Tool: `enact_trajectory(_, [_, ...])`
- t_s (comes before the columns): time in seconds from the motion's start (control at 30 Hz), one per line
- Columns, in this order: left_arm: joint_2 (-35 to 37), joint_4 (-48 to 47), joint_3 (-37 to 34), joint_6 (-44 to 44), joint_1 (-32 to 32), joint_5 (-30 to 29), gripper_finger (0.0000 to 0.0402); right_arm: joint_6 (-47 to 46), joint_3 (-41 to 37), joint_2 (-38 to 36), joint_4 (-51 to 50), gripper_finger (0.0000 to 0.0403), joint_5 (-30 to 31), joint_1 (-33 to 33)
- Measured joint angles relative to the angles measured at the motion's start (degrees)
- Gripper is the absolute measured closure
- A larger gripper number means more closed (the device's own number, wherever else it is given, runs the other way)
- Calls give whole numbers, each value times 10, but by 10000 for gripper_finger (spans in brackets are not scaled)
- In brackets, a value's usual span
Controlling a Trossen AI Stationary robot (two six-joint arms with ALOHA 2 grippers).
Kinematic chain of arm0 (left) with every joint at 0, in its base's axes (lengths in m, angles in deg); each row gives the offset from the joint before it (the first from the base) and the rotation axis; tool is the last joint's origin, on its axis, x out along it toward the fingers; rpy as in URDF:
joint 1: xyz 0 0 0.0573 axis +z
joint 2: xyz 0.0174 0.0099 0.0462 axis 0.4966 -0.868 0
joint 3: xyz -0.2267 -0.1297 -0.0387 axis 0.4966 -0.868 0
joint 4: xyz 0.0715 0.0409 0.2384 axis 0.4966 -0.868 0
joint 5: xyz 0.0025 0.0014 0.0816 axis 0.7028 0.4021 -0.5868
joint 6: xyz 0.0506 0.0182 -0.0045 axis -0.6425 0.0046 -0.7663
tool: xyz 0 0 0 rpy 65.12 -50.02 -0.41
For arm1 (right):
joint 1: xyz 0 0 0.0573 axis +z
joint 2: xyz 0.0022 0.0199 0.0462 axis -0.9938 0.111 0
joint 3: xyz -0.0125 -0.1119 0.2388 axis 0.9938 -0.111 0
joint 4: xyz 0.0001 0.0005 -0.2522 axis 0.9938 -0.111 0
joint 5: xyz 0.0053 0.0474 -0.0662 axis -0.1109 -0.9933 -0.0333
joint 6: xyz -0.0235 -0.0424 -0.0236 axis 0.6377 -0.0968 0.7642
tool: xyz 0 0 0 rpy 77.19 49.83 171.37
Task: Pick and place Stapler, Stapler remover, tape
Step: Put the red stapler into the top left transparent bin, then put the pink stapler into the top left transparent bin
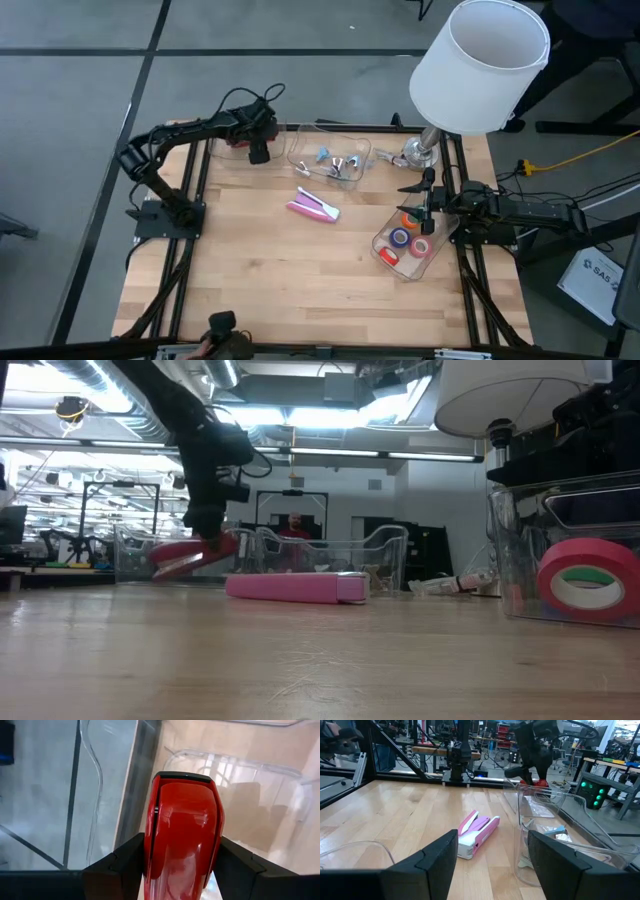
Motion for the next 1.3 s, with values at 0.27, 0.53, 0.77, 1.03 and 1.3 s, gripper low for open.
enact_trajectory(0.27, [-9, 4, 1, 3, 16, 18, 211, 0, 0, 0, 0, 163, 0, 0])
enact_trajectory(0.53, [-9, 5, 1, 15, 19, 27, 178, 0, 0, 0, 0, 163, 0, 0])
enact_trajectory(0.77, [-9, 9, 1, 16, 19, 27, 159, 0, 0, 0, 0, 163, 0, 0])
enact_trajectory(1.03, [4, 22, 0, 16, 19, 25, 182, 0, 0, 0, 0, 163, 0, 0])
enact_trajectory(1.3, [70, 30, 0, 23, 14, 29, 193, 0, 0, 0, 0, 163, 0, 0])
